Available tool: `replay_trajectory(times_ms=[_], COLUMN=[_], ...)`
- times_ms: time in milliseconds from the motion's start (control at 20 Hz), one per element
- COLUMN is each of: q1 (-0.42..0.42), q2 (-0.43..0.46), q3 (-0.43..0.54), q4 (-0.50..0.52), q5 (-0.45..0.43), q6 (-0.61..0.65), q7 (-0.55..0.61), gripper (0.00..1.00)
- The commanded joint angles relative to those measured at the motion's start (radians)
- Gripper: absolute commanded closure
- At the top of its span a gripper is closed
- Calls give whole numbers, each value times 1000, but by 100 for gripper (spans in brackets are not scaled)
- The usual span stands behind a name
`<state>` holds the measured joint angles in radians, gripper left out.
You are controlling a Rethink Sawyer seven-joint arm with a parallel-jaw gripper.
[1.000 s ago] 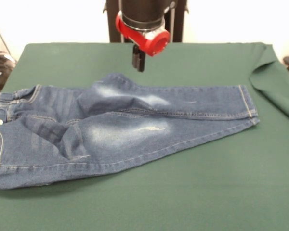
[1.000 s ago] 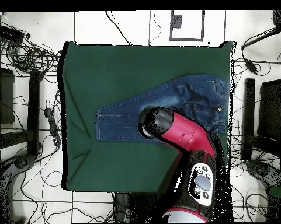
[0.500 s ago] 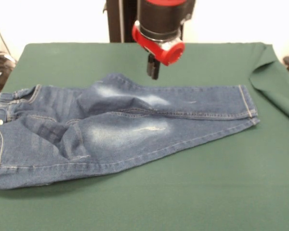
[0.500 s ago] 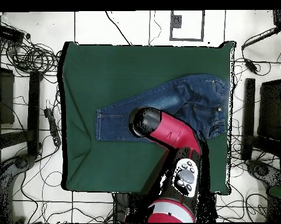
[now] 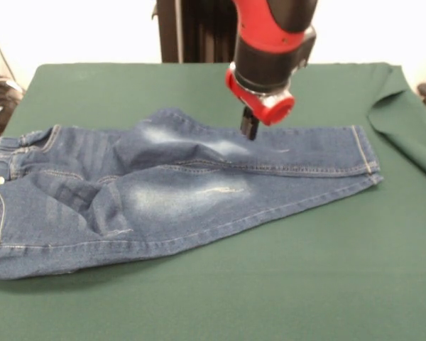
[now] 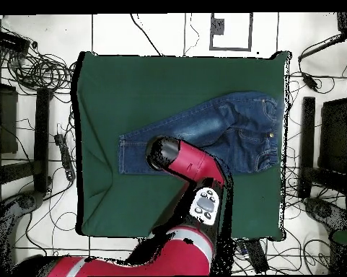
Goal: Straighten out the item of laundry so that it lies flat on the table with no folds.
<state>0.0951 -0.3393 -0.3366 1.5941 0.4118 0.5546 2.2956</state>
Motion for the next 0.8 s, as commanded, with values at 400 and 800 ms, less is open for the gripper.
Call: replay_trajectory(times_ms=[400,800], q1=[54,111], q2=[138,138], q3=[85,93], q4=[25,36], q5=[122,200], q6=[-131,-121], q7=[329,414], gripper=[100,100])
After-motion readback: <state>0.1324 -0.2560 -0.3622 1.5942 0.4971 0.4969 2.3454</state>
